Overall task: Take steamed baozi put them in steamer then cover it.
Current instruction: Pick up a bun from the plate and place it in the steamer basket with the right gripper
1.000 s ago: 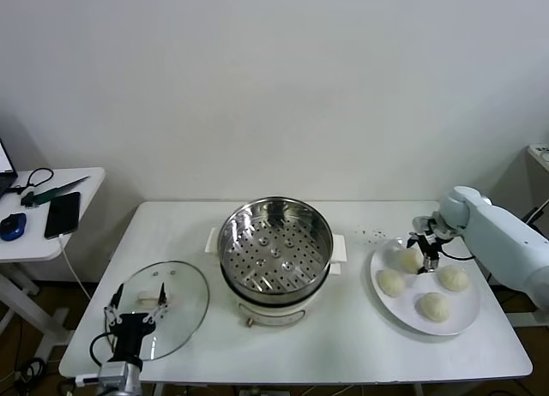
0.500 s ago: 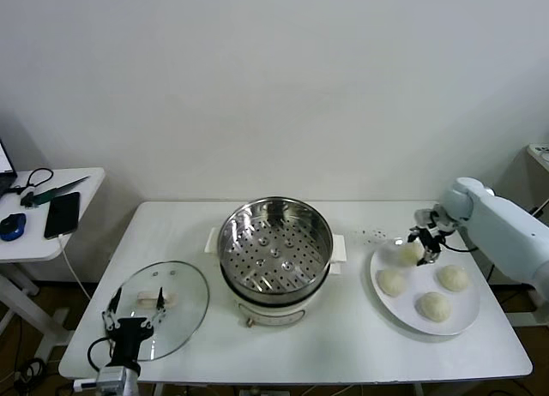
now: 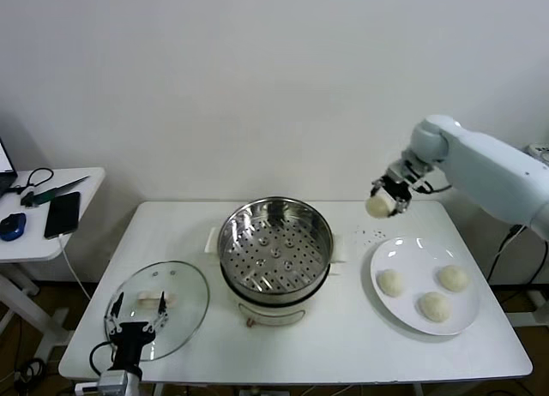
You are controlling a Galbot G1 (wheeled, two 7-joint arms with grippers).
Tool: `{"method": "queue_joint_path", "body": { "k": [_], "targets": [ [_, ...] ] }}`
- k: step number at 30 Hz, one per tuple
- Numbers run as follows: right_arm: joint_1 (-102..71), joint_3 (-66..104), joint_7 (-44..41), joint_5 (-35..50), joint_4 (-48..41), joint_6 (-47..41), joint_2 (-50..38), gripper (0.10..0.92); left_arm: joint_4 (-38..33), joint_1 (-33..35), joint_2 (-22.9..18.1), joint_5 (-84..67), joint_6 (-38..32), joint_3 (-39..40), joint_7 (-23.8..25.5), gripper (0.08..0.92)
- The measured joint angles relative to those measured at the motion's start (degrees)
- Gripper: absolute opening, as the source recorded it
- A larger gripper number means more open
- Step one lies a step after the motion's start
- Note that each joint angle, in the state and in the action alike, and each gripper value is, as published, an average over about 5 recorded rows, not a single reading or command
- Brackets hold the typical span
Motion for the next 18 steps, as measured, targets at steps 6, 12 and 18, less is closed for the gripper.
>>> {"method": "queue_joint_path", "body": {
  "k": [6,12,18],
  "targets": [
    [2.4,-0.9,0.8,-2.9,2.9,5.0,6.2,0.704,-0.5,0.4,0.1,0.0,0.4,0.3,-0.1,0.823],
    [2.0,-0.8,1.8,-6.6,3.9,8.9,12.2,0.704,-1.0,0.7,0.1,0.1,0.7,0.6,-0.1,0.823],
    [-0.1,-0.7,2.5,-9.7,3.0,11.3,17.2,0.704,-1.4,1.2,0.6,0.1,0.9,0.5,-0.1,0.823]
  ]
}}
